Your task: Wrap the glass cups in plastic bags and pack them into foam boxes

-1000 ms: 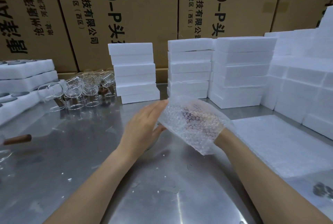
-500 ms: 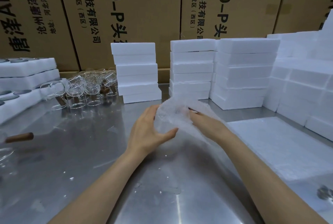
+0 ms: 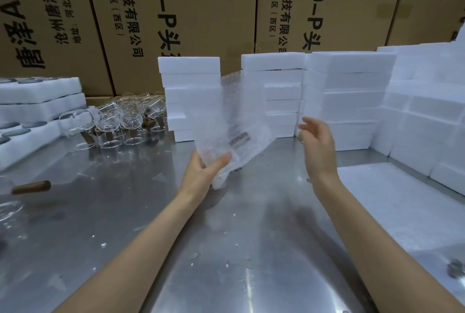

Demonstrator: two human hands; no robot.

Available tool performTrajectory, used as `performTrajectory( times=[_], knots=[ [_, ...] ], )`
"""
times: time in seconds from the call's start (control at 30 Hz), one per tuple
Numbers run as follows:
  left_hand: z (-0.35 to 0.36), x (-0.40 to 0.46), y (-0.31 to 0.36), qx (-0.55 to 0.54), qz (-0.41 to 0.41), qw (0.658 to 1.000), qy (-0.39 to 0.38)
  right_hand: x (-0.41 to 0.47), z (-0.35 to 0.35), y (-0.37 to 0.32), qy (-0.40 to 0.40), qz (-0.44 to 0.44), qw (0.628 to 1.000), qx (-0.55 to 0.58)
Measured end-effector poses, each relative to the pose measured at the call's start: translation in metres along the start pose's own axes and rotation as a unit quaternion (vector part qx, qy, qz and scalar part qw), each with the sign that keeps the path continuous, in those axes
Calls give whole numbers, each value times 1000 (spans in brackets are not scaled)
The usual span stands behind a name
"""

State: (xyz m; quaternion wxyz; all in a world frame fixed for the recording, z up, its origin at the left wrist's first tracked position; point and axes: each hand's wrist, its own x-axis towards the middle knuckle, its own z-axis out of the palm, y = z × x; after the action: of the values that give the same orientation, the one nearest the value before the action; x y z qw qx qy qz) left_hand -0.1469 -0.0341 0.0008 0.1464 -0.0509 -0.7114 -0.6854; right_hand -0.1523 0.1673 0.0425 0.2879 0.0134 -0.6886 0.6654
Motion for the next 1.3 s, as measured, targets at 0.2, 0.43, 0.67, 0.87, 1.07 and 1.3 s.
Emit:
performTrajectory(
  times=[0.2, 0.43, 0.67, 0.87, 1.07, 1.3],
  knots=[
    [8, -5, -5, 3, 18, 989, -146, -5, 9, 11, -195, 19, 980, -19],
    [18, -11, -9, 146, 47, 969, -193, -5, 11, 4, -227, -18, 970, -88],
    [24, -18, -8, 201, 59, 967, -145, -16, 16, 10, -203, -34, 973, -101],
    [30, -21, -1, 117, 71, 971, -194, -22, 21, 4, -242, 10, 968, -61],
    [29, -18, 1, 56, 32, 984, -166, -22, 23, 8, -252, -31, 943, -214],
    [30, -14, 1, -9, -19, 995, -94, -26, 22, 8, -253, -16, 959, -126]
  ],
)
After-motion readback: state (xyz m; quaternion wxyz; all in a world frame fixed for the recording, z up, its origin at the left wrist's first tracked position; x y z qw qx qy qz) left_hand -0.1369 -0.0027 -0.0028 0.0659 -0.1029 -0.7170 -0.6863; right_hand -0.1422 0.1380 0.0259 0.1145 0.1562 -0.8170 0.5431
